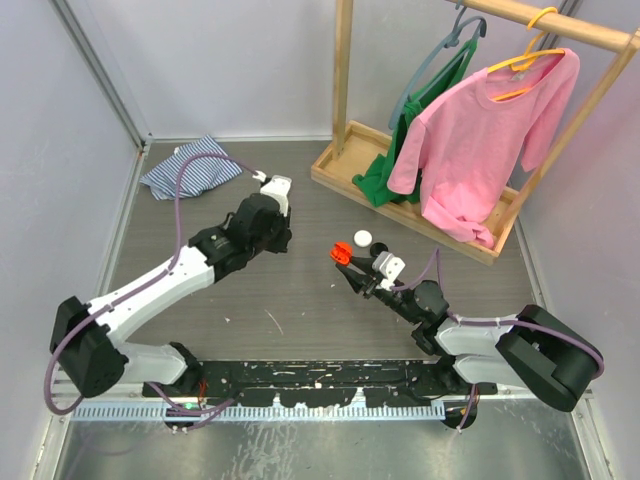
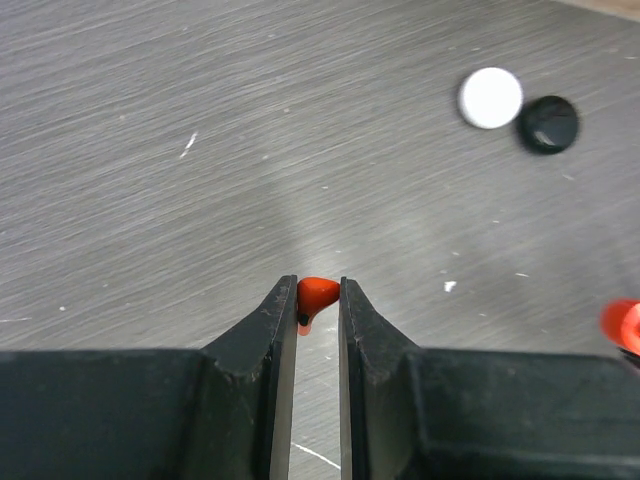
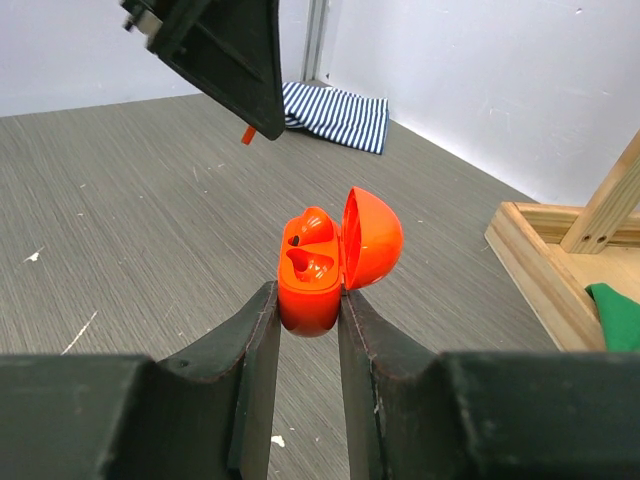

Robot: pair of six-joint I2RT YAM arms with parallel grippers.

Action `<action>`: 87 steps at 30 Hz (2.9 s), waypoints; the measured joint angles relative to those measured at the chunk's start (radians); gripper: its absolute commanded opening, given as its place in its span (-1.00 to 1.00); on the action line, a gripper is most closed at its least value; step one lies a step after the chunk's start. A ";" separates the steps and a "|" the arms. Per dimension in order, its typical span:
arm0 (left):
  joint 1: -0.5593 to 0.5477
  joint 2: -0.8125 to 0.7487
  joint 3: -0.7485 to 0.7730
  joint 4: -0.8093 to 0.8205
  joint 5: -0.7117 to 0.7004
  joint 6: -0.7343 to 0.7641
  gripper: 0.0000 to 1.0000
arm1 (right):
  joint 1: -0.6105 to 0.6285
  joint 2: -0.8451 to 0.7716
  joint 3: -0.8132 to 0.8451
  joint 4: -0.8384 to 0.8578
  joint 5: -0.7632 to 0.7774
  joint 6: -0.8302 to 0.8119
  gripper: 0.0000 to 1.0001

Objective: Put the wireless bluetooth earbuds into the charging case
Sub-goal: Place the earbud in the charging case.

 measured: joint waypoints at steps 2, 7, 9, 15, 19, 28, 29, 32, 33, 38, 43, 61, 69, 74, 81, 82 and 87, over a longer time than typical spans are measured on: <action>-0.035 -0.037 -0.016 0.017 -0.006 -0.016 -0.65 | 0.000 0.000 0.000 0.000 -0.002 0.000 -0.98; -0.090 -0.105 -0.037 0.060 -0.021 -0.057 -0.65 | 0.000 0.000 0.000 0.000 -0.002 0.000 -0.98; -0.114 -0.125 -0.050 0.083 -0.026 -0.070 -0.65 | 0.000 0.000 0.000 0.000 -0.002 0.000 -0.98; -0.192 -0.179 -0.097 0.145 -0.022 -0.105 -0.65 | 0.000 0.000 0.000 0.000 -0.006 0.000 -0.98; -0.241 -0.199 -0.130 0.214 -0.019 -0.120 -0.65 | 0.000 0.000 0.000 0.000 -0.006 0.002 -0.98; -0.307 -0.199 -0.173 0.363 -0.018 -0.131 -0.64 | 0.000 0.000 0.000 0.000 -0.007 0.003 -0.98; -0.314 -0.198 -0.175 0.381 -0.018 -0.131 -0.65 | 0.000 0.000 0.000 0.000 -0.008 0.003 -0.98; -0.331 -0.188 -0.182 0.431 -0.018 -0.127 -0.64 | 0.000 0.000 0.000 0.000 -0.008 0.003 -0.98; -0.337 -0.183 -0.185 0.447 -0.019 -0.126 -0.64 | 0.000 0.000 0.000 0.000 -0.008 0.003 -0.98; -0.360 -0.145 -0.188 0.493 -0.018 -0.107 -0.63 | 0.000 0.000 0.000 0.000 -0.008 0.004 -0.98; -0.370 -0.112 -0.188 0.526 -0.018 -0.090 -0.63 | 0.000 0.000 0.000 0.000 -0.008 0.004 -0.98; -0.378 -0.049 -0.188 0.549 -0.018 -0.027 -0.61 | 0.000 0.000 0.000 0.000 -0.008 0.004 -0.98; -0.378 -0.045 -0.188 0.550 -0.018 -0.007 -0.59 | 0.000 0.000 0.000 0.000 -0.008 0.004 -0.98; -0.378 -0.045 -0.188 0.549 -0.018 0.006 -0.56 | 0.000 0.000 0.000 0.000 -0.008 0.004 -0.98; -0.378 -0.039 -0.188 0.556 -0.018 0.020 -0.56 | 0.000 0.000 0.000 -0.001 -0.008 0.004 -0.98; -0.378 -0.033 -0.188 0.564 -0.018 0.022 -0.56 | 0.000 0.000 0.000 0.000 -0.009 0.004 -0.98; -0.378 -0.005 -0.188 0.572 -0.018 0.026 -0.56 | 0.000 0.000 0.000 -0.003 -0.007 0.004 -0.98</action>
